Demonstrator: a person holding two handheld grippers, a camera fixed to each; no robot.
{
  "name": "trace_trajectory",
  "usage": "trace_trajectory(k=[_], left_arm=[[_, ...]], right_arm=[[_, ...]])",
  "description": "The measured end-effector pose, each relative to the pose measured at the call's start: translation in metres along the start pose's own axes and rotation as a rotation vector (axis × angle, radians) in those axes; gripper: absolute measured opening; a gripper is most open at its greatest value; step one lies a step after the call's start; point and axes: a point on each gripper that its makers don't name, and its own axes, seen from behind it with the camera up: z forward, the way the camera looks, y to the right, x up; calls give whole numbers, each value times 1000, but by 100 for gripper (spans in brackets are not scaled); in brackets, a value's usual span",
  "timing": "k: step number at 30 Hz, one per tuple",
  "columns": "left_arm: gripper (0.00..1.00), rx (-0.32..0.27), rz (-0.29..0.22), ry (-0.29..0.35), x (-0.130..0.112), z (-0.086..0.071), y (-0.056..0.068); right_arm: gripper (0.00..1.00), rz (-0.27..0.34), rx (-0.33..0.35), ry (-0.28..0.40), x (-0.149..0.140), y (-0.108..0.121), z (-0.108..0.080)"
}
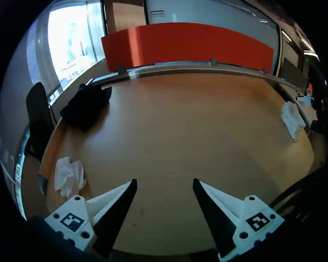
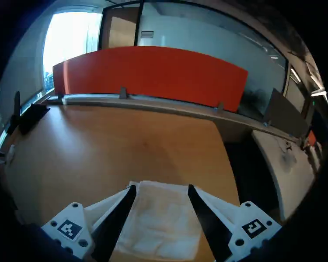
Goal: Fold towel
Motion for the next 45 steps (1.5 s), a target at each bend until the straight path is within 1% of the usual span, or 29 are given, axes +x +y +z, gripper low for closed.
trace_trajectory(k=[5,8,11,15,21,26,30,33,37,41,45], left_arm=[[94,1,-12,14,5,-1,-5],[95,6,-10,22,8,-1,-9],[95,11,-11,32,12,-1,-13],[95,9,-20,48,17,0,-16],[95,13,-38,98,33,0,-20],[94,15,-53,170,54,1,-22],[94,19,-59,244,75,0,-24],[94,23,-55,316,95,-2,-26],[95,28,-49,406,123,-7,-30],[94,41,-52,476,150,-11,-39],[94,57,-68,535,173,-14,-51]], right_arm=[[92,33,-66,97,18,5,-18],[92,49,-94,153,28,7,-30],[92,48,-114,193,35,8,-41],[91,50,-135,242,45,8,-52],[92,94,-127,320,64,-1,-69],[92,120,-142,393,82,-3,-83],[92,123,-149,420,89,-8,-91],[92,121,-141,431,93,-15,-95],[92,114,-130,428,92,-28,-96],[92,108,-128,418,92,-37,-95],[92,112,-128,428,98,-46,-97]])
